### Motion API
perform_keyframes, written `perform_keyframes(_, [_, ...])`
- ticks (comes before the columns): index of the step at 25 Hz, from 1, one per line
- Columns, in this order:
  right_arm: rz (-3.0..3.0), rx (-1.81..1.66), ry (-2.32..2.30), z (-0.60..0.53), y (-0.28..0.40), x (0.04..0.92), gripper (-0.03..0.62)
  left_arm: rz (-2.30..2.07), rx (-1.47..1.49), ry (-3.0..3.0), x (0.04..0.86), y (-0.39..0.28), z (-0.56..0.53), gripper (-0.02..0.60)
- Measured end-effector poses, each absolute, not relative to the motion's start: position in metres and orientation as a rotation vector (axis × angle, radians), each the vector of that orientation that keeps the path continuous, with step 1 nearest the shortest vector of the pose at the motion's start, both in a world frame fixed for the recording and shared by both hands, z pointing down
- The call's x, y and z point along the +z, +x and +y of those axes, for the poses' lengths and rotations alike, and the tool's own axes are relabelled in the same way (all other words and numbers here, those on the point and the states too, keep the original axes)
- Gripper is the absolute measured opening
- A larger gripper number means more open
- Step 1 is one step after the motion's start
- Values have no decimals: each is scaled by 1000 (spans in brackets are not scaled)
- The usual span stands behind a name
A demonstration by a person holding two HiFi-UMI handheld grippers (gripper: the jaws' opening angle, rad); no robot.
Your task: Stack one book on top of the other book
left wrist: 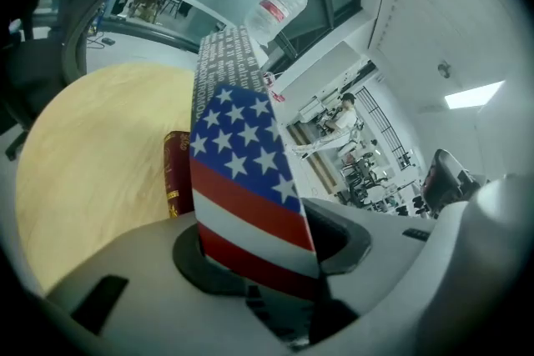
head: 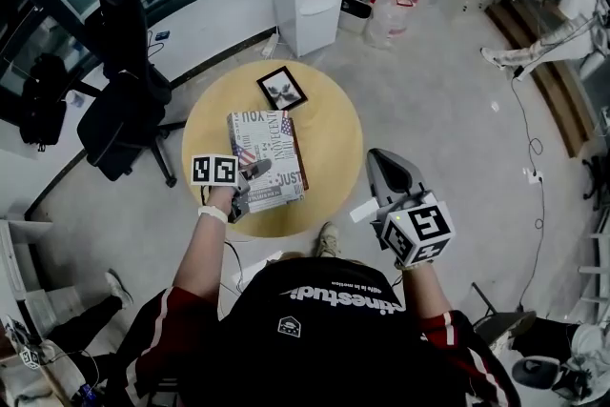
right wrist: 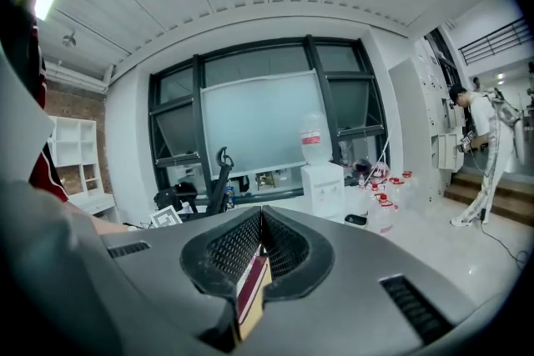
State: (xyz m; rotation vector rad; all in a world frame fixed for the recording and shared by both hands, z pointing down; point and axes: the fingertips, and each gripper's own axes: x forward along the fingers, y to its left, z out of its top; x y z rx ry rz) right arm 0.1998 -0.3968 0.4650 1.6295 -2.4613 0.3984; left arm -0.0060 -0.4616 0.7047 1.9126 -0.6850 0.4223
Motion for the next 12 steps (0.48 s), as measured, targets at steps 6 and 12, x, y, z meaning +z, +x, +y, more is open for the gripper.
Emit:
perform_keyframes(6, [-2450, 384, 1645, -394, 204, 460, 29, -777, 541, 1940, 710, -14, -469, 258])
perform_keyframes(12, [-2452, 402, 1647, -390, 207, 462, 29, -839, 592, 1931, 717, -21, -469, 307])
